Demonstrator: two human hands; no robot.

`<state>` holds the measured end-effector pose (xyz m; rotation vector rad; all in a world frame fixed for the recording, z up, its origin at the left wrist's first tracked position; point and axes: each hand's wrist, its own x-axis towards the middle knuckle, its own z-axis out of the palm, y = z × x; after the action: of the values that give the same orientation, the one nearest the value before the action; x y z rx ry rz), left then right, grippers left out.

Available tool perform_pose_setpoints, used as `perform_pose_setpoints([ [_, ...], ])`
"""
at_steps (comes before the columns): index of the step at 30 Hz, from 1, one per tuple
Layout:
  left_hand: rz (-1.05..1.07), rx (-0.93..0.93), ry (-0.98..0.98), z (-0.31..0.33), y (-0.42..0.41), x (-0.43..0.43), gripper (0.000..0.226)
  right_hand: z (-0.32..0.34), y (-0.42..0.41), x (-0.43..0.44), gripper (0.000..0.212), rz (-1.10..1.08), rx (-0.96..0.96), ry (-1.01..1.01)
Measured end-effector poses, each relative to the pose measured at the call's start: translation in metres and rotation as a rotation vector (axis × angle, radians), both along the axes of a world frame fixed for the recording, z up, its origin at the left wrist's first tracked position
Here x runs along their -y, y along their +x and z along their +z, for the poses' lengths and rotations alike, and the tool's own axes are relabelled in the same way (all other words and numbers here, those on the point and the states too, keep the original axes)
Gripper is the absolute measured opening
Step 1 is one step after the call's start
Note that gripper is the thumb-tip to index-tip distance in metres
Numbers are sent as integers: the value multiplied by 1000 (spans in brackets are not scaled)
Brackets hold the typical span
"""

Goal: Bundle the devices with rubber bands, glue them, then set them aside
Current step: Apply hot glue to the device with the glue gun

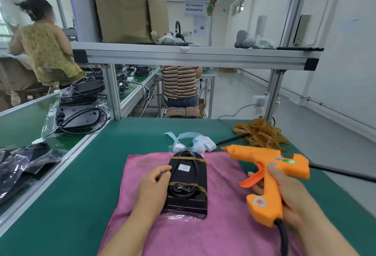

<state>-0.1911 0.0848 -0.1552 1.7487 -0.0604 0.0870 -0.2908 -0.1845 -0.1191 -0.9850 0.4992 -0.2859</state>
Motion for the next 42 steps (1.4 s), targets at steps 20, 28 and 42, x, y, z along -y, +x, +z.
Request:
perform_pose_setpoints([
  [20,27,-11,14,-1,0,1,23,34,-10,0,15,42,-623,-1640],
  [28,20,-74,-34,12,7,-1,27,20,37,-95,13,395,-233,-1365],
  [42,-71,59,-34,33,-14,4,24,-11,54,-129,21,80,46,-1094],
])
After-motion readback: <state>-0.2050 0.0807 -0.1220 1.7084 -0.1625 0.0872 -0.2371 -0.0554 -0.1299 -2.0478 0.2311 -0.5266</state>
